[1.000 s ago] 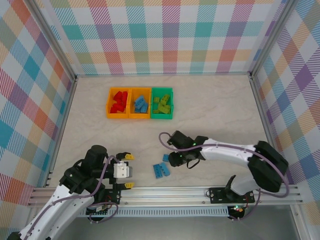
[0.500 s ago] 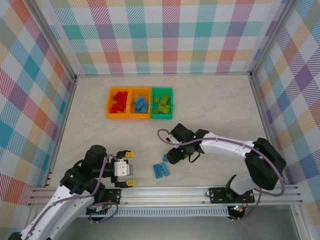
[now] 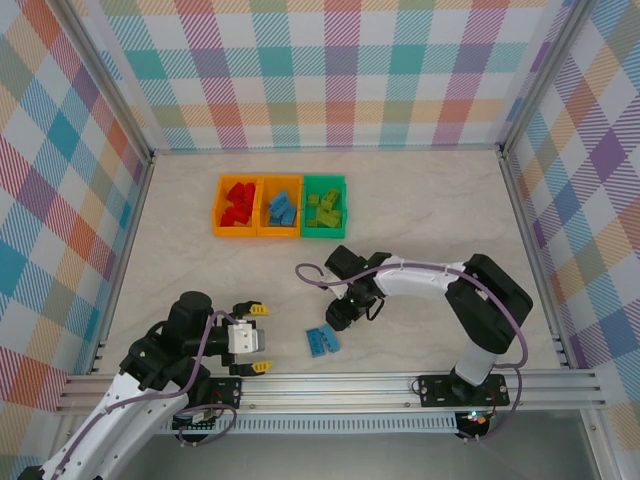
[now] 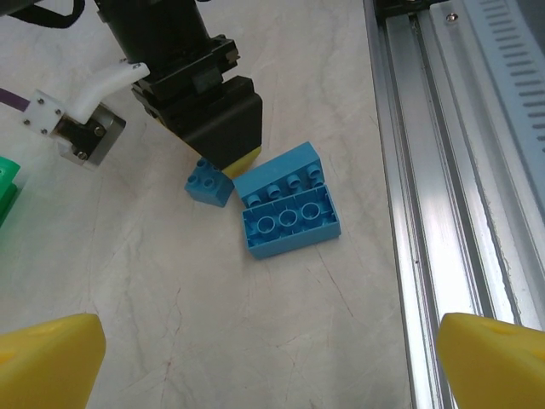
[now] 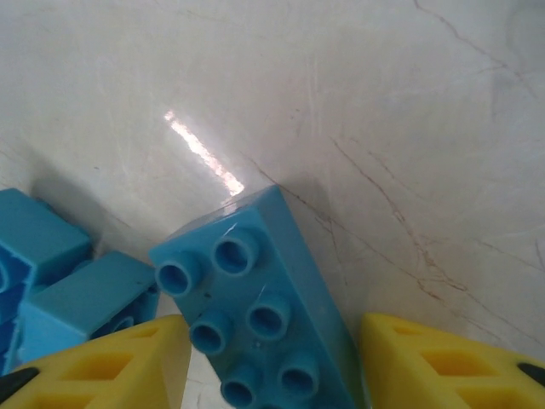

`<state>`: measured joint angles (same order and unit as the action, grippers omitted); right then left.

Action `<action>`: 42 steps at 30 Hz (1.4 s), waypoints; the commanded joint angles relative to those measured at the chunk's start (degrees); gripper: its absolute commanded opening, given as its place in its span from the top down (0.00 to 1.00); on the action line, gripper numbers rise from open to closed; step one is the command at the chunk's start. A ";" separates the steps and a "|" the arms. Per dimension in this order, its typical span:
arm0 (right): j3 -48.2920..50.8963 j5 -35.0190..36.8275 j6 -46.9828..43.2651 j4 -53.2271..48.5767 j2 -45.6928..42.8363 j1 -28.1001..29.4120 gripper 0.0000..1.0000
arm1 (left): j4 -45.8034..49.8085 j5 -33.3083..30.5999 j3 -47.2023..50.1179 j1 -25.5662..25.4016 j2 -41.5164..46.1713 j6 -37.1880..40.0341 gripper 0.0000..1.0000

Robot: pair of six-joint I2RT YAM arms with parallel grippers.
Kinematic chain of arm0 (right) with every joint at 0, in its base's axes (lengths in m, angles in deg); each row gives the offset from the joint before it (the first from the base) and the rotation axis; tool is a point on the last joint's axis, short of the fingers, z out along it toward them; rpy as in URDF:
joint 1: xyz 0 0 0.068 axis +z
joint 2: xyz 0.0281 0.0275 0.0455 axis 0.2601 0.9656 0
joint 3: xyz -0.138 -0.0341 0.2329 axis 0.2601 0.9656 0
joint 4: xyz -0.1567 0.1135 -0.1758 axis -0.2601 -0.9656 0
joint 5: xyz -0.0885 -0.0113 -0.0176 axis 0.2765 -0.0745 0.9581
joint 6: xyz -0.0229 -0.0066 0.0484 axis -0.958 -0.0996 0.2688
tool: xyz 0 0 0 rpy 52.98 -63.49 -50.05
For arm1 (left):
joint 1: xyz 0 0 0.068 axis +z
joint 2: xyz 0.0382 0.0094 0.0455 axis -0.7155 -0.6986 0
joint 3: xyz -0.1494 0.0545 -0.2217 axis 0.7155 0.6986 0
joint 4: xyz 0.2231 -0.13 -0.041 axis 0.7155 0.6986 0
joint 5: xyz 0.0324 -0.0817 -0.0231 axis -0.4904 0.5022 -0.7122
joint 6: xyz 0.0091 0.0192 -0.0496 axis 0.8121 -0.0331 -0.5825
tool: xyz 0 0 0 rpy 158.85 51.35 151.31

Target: Sort the legos into containers by color

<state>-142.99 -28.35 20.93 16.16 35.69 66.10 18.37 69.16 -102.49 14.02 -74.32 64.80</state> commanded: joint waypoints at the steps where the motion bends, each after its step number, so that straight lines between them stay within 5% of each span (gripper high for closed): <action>1: -0.27 -1.91 -0.27 -0.34 0.68 0.22 0.46 | -1.51 0.25 1.05 -0.21 0.78 0.88 0.00; 11: 0.55 5.11 4.00 1.93 -9.95 0.05 0.74 | -3.53 0.48 1.80 -0.24 2.67 -0.18 0.00; 17: -3.96 1.10 11.13 15.00 -15.24 -2.07 0.75 | -16.88 -4.60 4.87 -0.11 4.50 -16.87 0.00; 23: -18.31 5.62 11.65 20.56 -3.57 -5.16 0.75 | -25.99 -8.61 3.22 0.13 -0.43 -33.78 0.01; 30: -35.75 5.78 10.23 22.19 13.29 -8.43 0.75 | -9.31 -21.53 -11.28 0.19 -11.14 -35.68 0.00; 34: -45.92 6.09 9.87 19.81 21.53 -9.66 0.73 | -2.11 -23.56 -19.80 0.19 -17.75 -37.92 0.00; 37: -52.34 5.42 9.86 17.68 26.46 -10.55 0.66 | 1.21 -24.62 -24.23 0.19 -23.05 -42.94 0.00; 42: -59.62 3.66 7.77 12.12 29.42 -11.08 0.50 | -0.58 -29.03 -26.00 0.19 -27.54 -62.24 0.00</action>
<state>-198.94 -22.99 30.52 31.94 65.44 55.32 15.11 44.11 -127.41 14.04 -100.66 16.49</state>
